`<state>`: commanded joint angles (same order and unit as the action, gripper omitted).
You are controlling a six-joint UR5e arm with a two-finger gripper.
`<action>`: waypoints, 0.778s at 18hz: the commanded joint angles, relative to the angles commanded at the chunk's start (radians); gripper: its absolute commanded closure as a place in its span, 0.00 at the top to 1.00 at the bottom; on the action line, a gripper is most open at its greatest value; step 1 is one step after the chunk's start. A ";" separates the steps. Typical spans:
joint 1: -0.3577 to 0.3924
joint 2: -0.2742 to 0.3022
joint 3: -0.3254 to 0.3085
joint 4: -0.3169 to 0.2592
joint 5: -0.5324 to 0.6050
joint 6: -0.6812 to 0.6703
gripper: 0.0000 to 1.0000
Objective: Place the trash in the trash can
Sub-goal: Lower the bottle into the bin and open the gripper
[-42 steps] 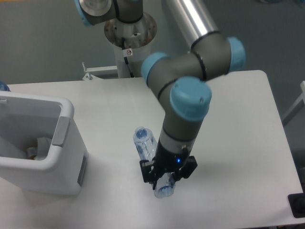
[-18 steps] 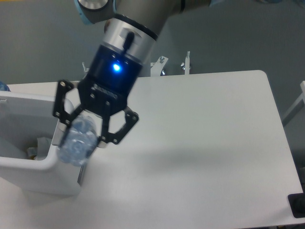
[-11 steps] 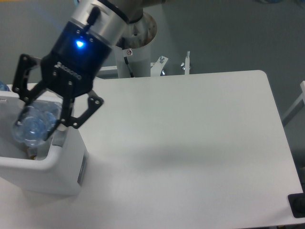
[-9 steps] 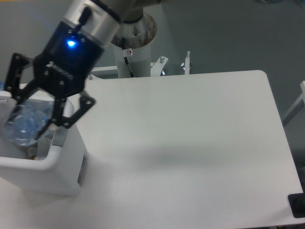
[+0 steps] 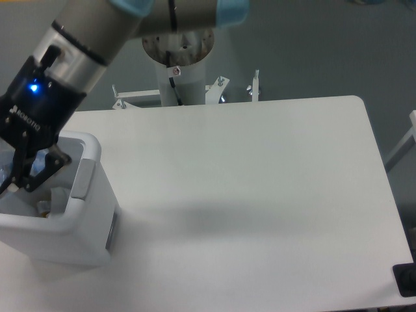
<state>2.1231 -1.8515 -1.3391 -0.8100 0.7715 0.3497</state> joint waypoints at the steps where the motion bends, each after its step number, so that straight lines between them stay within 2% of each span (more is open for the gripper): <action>1: -0.002 -0.002 0.002 0.002 0.012 0.000 0.59; 3: -0.005 -0.002 0.000 0.000 0.032 0.002 0.69; 5: -0.012 -0.002 0.000 0.000 0.044 0.000 0.95; 6: -0.012 0.000 0.000 0.002 0.048 0.002 1.00; 12: -0.002 0.002 0.006 0.000 0.048 0.002 1.00; 14: 0.049 0.003 0.000 -0.002 0.049 0.002 1.00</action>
<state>2.1718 -1.8485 -1.3391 -0.8115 0.8207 0.3513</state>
